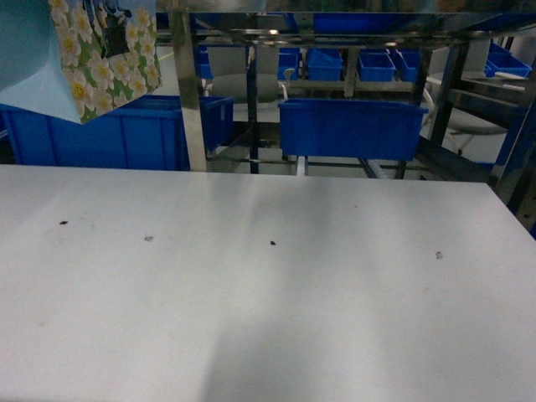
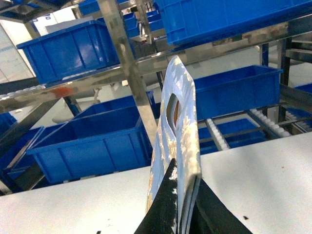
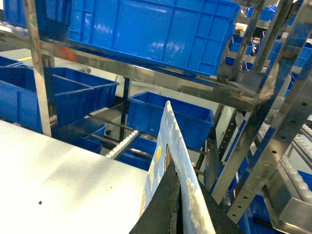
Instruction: Move flower gift bag to table near conveyor
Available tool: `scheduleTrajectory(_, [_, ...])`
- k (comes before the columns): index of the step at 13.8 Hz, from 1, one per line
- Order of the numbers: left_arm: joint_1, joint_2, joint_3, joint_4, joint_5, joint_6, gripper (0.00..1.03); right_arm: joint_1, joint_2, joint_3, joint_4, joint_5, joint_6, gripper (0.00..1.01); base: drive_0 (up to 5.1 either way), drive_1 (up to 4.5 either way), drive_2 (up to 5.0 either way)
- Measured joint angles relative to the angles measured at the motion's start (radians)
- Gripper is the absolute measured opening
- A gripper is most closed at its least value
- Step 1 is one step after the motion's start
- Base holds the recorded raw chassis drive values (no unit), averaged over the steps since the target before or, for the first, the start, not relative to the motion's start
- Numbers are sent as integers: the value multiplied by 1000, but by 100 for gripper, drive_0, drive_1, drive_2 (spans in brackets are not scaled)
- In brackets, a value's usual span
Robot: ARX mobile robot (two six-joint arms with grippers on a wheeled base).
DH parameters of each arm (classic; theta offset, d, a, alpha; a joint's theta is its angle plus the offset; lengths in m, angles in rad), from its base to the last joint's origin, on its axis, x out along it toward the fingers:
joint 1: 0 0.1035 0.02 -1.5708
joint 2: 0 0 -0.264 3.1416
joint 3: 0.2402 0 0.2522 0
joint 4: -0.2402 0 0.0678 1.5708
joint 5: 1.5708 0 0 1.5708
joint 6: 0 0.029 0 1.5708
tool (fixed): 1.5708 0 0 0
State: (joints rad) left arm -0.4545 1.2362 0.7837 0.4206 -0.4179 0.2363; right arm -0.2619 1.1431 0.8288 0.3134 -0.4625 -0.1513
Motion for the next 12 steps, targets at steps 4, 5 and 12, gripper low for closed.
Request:
scheduleTrajectory(4, [0,0,0,-2,0,0,2,0,1,0,-6,2,0,2,-468,133,367])
scheduleTrajectory(5, [0,0,0,2,0,0,2,0,0,0,1,1,0,2,-468,133,367])
scheduleTrajectory(12, [6,-1,0,0,-8,0,2,5,-4,0,-6,-5,0,2,-468,133,367])
